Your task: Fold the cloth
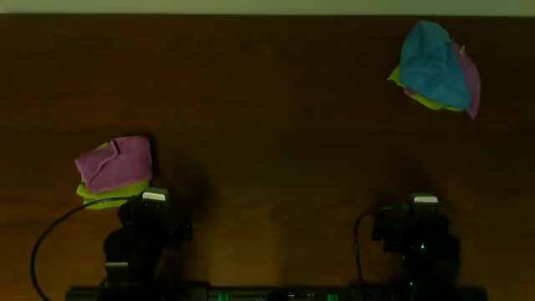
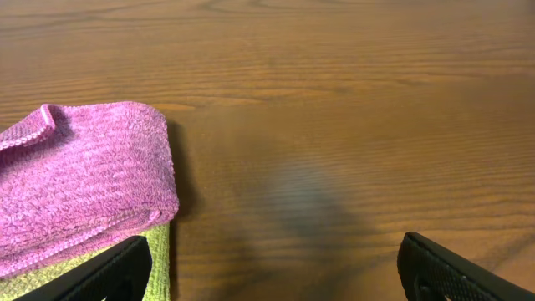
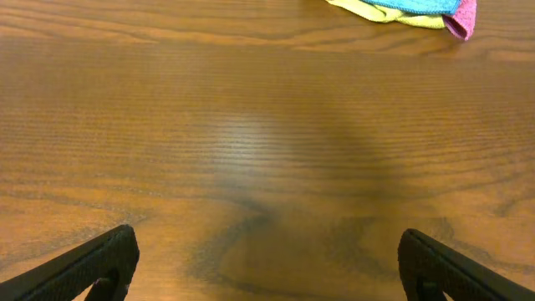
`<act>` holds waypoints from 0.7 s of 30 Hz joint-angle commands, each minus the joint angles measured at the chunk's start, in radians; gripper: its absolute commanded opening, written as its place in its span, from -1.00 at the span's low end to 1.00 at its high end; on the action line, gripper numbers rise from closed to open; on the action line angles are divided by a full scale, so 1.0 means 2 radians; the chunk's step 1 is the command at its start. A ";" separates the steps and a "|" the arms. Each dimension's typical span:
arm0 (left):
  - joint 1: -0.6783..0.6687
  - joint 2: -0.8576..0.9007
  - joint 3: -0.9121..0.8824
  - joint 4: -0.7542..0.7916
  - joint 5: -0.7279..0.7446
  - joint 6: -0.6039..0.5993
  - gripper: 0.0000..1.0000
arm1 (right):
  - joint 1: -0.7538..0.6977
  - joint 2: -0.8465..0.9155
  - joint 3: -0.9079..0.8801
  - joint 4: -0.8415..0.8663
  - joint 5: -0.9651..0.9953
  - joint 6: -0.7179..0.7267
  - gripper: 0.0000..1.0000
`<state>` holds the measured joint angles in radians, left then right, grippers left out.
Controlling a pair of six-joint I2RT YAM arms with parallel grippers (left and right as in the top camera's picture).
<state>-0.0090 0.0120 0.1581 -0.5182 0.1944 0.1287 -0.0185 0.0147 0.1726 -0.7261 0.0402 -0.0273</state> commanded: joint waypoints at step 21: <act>-0.002 -0.004 -0.008 0.000 -0.005 0.003 0.91 | -0.004 0.004 -0.004 0.010 -0.007 -0.006 0.99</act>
<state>-0.0090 0.0120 0.1581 -0.5182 0.1944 0.1284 -0.0185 0.0154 0.1726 -0.7166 0.0402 -0.0273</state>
